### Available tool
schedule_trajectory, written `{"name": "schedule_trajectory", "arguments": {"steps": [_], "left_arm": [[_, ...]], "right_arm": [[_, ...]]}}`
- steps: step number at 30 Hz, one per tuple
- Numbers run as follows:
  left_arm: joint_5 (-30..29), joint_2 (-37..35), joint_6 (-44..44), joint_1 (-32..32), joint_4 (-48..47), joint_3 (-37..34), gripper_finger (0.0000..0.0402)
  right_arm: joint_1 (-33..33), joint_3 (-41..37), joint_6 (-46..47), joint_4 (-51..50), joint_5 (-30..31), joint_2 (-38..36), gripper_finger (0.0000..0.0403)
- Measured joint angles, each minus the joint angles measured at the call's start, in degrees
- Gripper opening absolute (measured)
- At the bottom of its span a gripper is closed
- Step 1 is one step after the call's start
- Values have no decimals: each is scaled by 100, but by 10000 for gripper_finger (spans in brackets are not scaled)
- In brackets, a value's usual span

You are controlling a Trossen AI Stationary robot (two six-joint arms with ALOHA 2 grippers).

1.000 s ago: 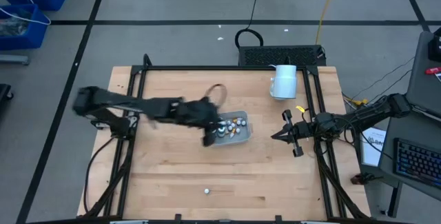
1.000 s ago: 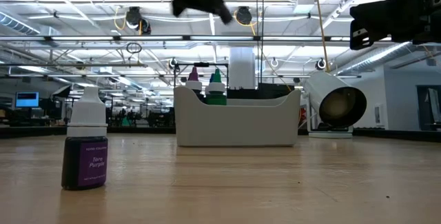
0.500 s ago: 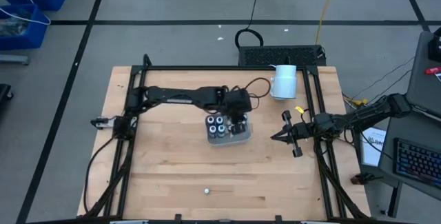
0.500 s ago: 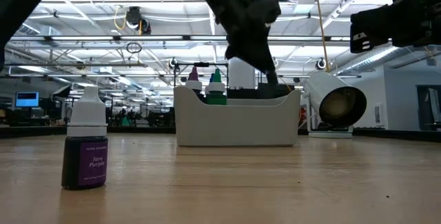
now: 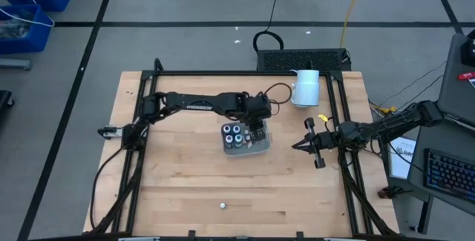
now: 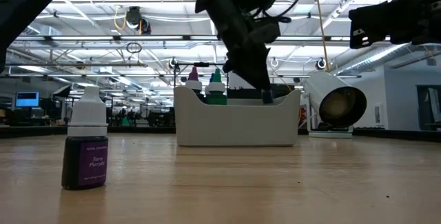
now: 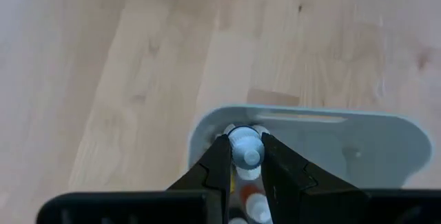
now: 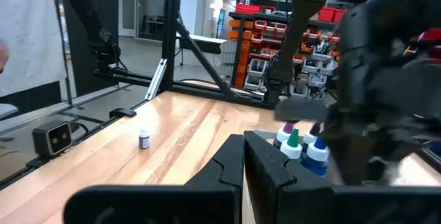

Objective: Pick & Place food coloring
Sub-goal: Put the small blue food coloring bottle into the white bin

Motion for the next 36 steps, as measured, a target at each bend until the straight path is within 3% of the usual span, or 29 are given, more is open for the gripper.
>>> {"name": "schedule_trajectory", "arguments": {"steps": [22, 27, 36], "left_arm": [[-150, 231, -2, -2, -51, -15, 60], [-152, 266, 0, -2, -41, -12, 87], [-153, 421, 26, -2, 85, -13, 81]], "right_arm": [[0, 0, -105, 60, 45, 0, 4], [0, 0, -103, 60, 45, 0, 4], [0, -2, -103, 36, 43, -1, 4]]}}
